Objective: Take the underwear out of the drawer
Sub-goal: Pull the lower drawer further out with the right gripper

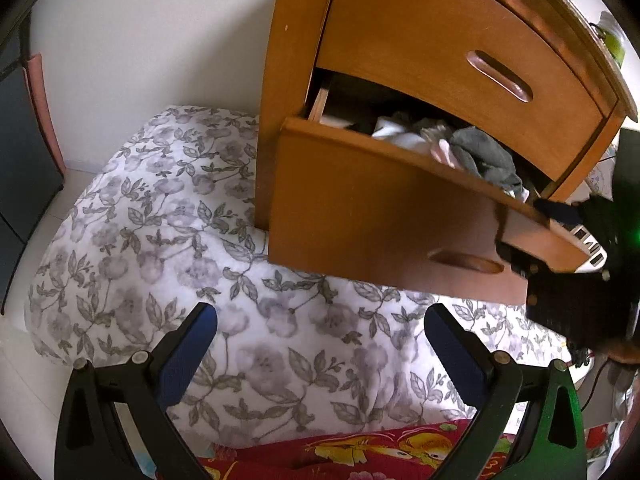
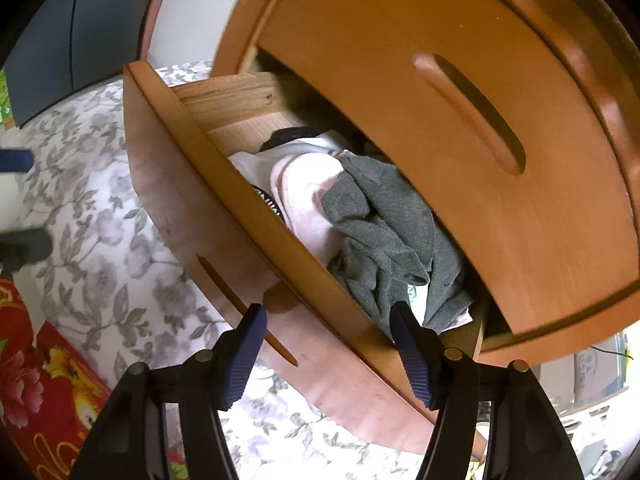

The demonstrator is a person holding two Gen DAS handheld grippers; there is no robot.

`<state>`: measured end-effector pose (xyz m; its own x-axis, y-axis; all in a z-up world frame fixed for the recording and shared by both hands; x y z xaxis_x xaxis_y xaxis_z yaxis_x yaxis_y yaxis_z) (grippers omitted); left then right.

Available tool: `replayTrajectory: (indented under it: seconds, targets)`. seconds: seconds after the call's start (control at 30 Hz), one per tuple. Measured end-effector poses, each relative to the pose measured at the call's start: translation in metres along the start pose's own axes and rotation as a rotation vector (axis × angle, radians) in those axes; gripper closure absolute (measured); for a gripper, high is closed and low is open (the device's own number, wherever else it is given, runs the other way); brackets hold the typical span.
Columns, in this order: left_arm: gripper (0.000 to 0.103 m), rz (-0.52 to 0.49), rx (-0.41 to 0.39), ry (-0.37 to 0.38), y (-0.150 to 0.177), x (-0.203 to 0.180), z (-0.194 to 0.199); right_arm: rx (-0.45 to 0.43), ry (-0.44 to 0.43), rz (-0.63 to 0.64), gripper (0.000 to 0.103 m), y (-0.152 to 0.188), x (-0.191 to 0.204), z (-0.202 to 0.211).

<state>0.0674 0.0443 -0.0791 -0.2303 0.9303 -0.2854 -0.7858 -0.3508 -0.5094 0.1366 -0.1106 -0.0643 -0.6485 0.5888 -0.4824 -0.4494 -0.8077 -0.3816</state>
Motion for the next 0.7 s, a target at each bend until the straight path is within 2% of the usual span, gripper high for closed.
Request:
replayTrajectory:
  seconds: [0.3,0.7]
  targets:
    - [0.000,-0.003,-0.014,-0.001,0.005,0.004,0.016,-0.008,0.016,-0.020,0.035,0.007,0.016,0.015]
    - [0.000,-0.008,-0.027,0.006,0.011,0.001,0.031,-0.018,-0.006,-0.027,0.036,0.025,0.031,0.039]
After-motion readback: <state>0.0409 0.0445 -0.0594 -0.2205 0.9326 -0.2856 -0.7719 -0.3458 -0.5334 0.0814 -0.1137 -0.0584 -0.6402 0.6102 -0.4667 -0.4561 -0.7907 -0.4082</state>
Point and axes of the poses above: each gripper's, at about its wrist camera, not at the fingertips, and z roughly against the way its jaws point, x to its left, y to its underside, the point moved 6 cm from there along -z, roughly the way its jaws point, and after that the axes turned 7 degrees about z, right-handed, at the moved point
